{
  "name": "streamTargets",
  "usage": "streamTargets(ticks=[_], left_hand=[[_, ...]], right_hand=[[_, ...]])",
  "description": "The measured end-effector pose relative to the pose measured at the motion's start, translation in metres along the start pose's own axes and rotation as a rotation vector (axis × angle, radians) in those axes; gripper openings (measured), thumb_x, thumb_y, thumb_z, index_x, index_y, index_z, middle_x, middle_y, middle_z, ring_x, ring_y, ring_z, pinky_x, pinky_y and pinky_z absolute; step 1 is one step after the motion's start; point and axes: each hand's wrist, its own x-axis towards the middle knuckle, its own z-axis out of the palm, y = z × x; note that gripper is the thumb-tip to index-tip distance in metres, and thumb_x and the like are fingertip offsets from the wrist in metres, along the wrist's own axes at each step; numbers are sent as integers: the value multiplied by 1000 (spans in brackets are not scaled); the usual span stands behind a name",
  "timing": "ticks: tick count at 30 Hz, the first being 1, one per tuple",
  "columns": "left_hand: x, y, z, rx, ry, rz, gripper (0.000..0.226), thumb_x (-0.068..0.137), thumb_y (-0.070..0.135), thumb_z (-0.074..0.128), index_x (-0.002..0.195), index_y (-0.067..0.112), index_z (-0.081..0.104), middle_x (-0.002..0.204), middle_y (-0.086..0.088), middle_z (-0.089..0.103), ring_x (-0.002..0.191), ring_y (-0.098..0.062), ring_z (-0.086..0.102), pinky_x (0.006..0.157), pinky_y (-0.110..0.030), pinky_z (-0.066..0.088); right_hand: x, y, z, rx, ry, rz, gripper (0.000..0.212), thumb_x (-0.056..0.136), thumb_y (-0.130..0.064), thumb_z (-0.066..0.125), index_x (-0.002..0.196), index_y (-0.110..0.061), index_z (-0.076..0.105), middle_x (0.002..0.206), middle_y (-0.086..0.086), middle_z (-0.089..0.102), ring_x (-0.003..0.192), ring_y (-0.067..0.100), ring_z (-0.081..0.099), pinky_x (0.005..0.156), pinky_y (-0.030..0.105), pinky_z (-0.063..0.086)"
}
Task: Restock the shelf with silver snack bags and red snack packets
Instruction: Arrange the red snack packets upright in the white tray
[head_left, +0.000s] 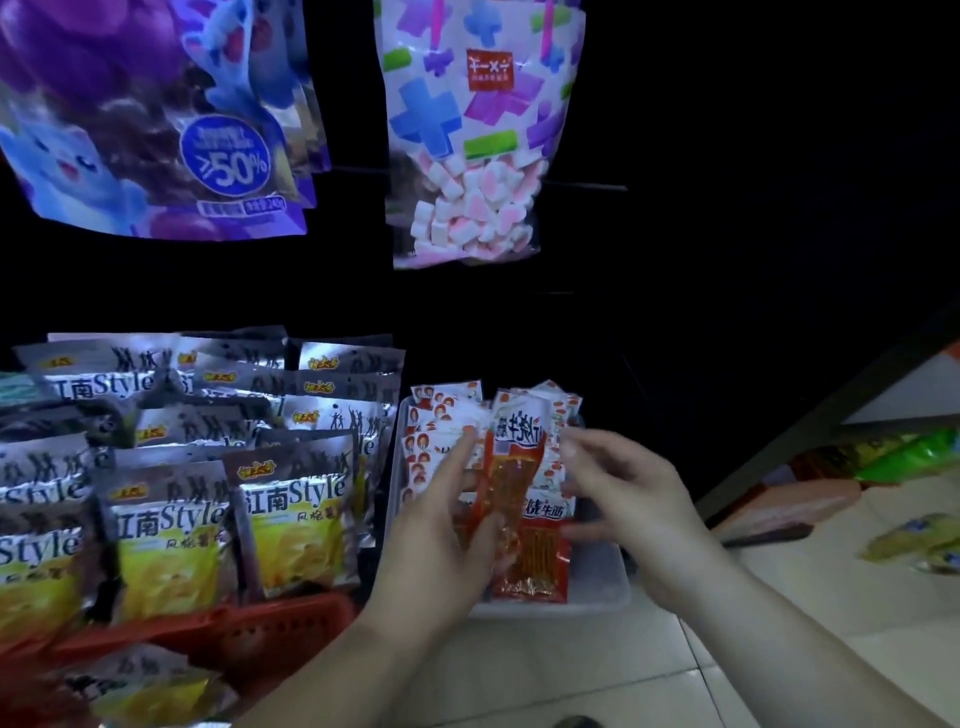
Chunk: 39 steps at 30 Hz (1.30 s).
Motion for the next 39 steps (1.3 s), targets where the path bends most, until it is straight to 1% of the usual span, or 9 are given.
streamTargets(ticks=[5,10,13,16,19,26,32,35,39], left_hand=[[0,-11,24,349,-31,348,51,89,4,68,133,29,63,129,20,60,119,-4,60,98,-26,50],[1,-24,24,223,-21,119,57,87,42,77,141,36,57,147,24,40,135,11,39,107,-12,35],[7,-29,18,177,-84,-43,63,85,17,80,134,45,53,139,26,47,117,19,49,100,-12,43],[9,-36,20,9,-176,-156,61,80,-5,78,115,40,55,104,23,67,93,-4,70,80,-31,61],[11,-44,20,102,-188,-130,45,79,-10,74,95,29,59,83,25,64,74,2,62,66,-17,51],[41,-83,9,355,-227,-124,46,76,-15,55,62,29,60,72,6,67,74,-15,64,65,-27,54],[53,-105,16,312,-273,-313,26,92,-6,55,95,18,65,83,3,67,65,-8,63,52,-12,48],[47,-118,26,156,-373,-325,34,96,-8,55,94,22,70,93,6,70,86,-12,67,74,-9,50],[39,-123,32,174,-490,-311,17,101,25,61,94,27,76,90,10,75,86,0,66,83,-22,50]], right_hand=[[1,-9,7,133,-90,149,17,94,-27,73,110,-20,74,105,12,77,91,26,74,68,46,62],[4,-3,-11,13,39,142,18,100,-6,62,112,-18,69,95,11,78,76,22,71,67,44,62],[2,-2,-14,30,-12,129,29,100,0,60,116,-23,66,101,11,77,75,21,74,56,34,59],[0,-2,-16,57,-31,113,33,99,3,60,118,-23,67,103,13,76,75,24,75,55,34,58],[6,-1,-18,-9,39,97,28,97,5,61,109,-19,69,95,13,77,70,21,75,51,29,55],[57,35,-24,-416,-118,-49,19,93,3,65,85,-14,62,71,4,66,65,12,56,60,22,44],[68,102,-23,-681,-420,60,28,95,1,57,82,-24,57,61,-10,54,57,7,44,56,24,36],[63,115,-22,-773,-578,185,22,92,-9,63,82,-28,64,68,-15,61,66,6,53,63,26,42],[60,97,-27,-643,-625,359,27,70,-25,67,93,-29,79,93,-7,75,87,9,67,76,26,51]])
